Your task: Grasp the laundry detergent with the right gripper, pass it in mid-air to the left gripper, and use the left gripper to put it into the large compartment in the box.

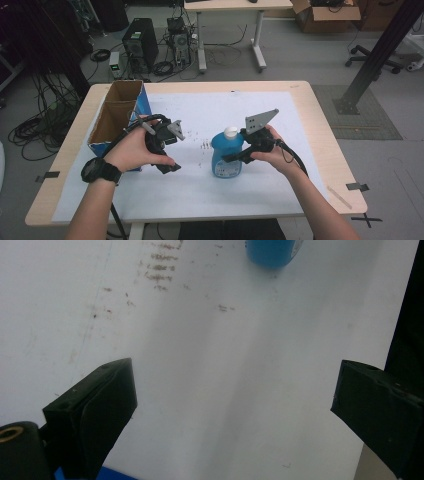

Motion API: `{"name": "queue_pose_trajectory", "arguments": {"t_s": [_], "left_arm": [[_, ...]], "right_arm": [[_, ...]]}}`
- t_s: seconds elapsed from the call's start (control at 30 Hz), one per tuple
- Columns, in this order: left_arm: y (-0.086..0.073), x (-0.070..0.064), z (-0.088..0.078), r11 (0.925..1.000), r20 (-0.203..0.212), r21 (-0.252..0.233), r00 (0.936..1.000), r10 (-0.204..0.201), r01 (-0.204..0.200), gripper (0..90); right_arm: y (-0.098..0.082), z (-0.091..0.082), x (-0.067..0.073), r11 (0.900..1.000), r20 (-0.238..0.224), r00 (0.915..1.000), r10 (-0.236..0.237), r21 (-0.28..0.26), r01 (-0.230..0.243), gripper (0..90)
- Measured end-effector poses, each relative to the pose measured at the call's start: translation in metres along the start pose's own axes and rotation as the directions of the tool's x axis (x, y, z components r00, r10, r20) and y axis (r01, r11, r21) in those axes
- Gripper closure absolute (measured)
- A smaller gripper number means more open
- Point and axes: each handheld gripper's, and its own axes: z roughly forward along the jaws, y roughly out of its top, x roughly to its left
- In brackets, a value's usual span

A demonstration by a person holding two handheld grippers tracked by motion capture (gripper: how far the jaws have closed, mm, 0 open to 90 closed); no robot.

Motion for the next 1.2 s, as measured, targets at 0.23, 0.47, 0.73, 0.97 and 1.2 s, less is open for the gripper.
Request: {"name": "queue_pose_trajectory", "arguments": {"t_s": [0.23, 0.47, 0.73, 0.97, 1.2], "left_arm": [[0.004, 0.001, -0.016, 0.9998, -0.010, -0.017, 0.9999, 0.006, -0.007, 4.6], [0.009, 0.001, -0.033, 0.9989, -0.019, -0.045, 0.9998, 0.010, -0.011, 4.5], [0.014, 0.000, -0.049, 0.9965, -0.025, -0.082, 0.9996, 0.013, -0.015, 4.5], [0.018, -0.002, -0.062, 0.9895, -0.025, -0.143, 0.9996, 0.013, -0.016, 4.5], [0.026, -0.004, -0.069, 0.9809, -0.009, -0.194, 0.9998, 0.017, -0.018, 4.4]], "right_arm": [[0.029, -0.009, 0.000, 0.999, 0.006, 0.9993, -0.036, 0.011, 0.036, 42.2], [0.059, -0.011, 0.000, 0.997, -0.012, 0.9977, -0.066, 0.024, 0.067, 42.3], [0.081, -0.002, 0.001, 0.995, -0.030, 0.9955, -0.090, 0.045, 0.091, 42.4], [0.094, 0.018, 0.005, 0.992, -0.065, 0.9930, -0.099, 0.070, 0.103, 42.4], [0.098, 0.034, 0.009, 0.990, -0.093, 0.9903, -0.103, 0.088, 0.111, 42.5]]}}
